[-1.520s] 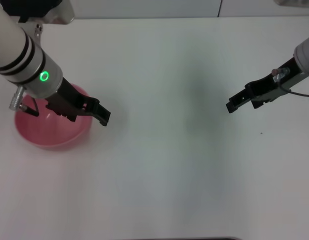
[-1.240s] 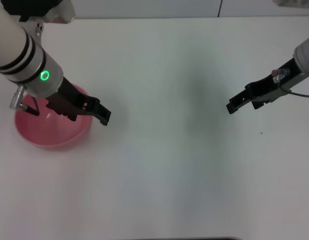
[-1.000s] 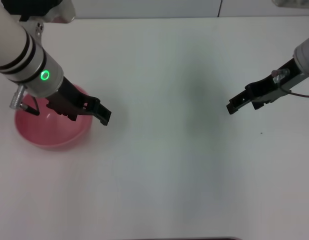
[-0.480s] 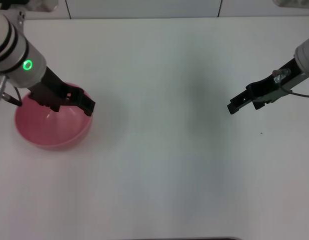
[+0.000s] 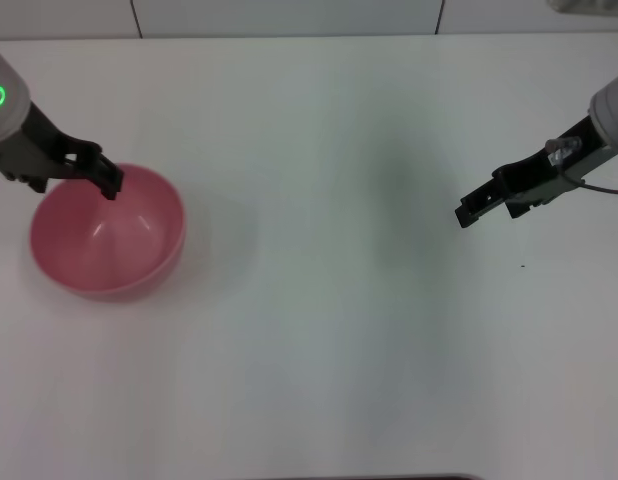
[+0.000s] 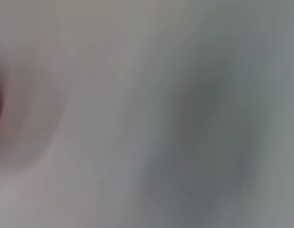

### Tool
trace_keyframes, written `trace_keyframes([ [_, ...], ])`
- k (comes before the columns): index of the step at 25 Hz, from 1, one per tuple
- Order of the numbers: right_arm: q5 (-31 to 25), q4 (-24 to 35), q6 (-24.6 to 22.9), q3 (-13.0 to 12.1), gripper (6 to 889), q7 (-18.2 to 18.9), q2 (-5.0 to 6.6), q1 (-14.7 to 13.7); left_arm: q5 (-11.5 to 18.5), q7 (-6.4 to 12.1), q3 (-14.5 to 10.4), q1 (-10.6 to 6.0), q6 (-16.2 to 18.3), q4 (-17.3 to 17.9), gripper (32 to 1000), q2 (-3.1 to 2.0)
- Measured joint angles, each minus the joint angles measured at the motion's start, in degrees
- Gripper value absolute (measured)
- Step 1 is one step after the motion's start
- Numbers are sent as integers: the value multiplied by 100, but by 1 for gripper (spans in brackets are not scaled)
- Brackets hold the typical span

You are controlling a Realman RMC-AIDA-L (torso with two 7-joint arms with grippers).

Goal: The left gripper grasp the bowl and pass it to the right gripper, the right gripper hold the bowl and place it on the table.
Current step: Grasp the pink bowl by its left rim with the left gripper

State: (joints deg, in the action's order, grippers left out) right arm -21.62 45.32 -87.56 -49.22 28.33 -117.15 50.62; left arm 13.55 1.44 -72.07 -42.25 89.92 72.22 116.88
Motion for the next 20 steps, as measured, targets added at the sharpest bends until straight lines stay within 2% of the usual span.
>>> trace_keyframes([
  [3, 0, 3, 0, 0, 802, 9, 0, 0, -315, -13, 125, -38, -25, -127, 850, 0],
  [7, 0, -18, 22, 0, 802, 18, 0, 0, -589, -34, 182, -137, -113, -436, 851, -1],
  [14, 0, -20, 26, 0, 802, 37, -11, 1, -653, -38, 210, -231, -373, -919, 851, -1],
  [17, -12, -6, 28, 0, 802, 38, -13, -4, -722, -10, 370, -289, -560, -1241, 850, -9],
  [20, -27, 0, 32, 0, 802, 39, -20, -35, -763, -4, 434, -293, -622, -1280, 850, -9],
])
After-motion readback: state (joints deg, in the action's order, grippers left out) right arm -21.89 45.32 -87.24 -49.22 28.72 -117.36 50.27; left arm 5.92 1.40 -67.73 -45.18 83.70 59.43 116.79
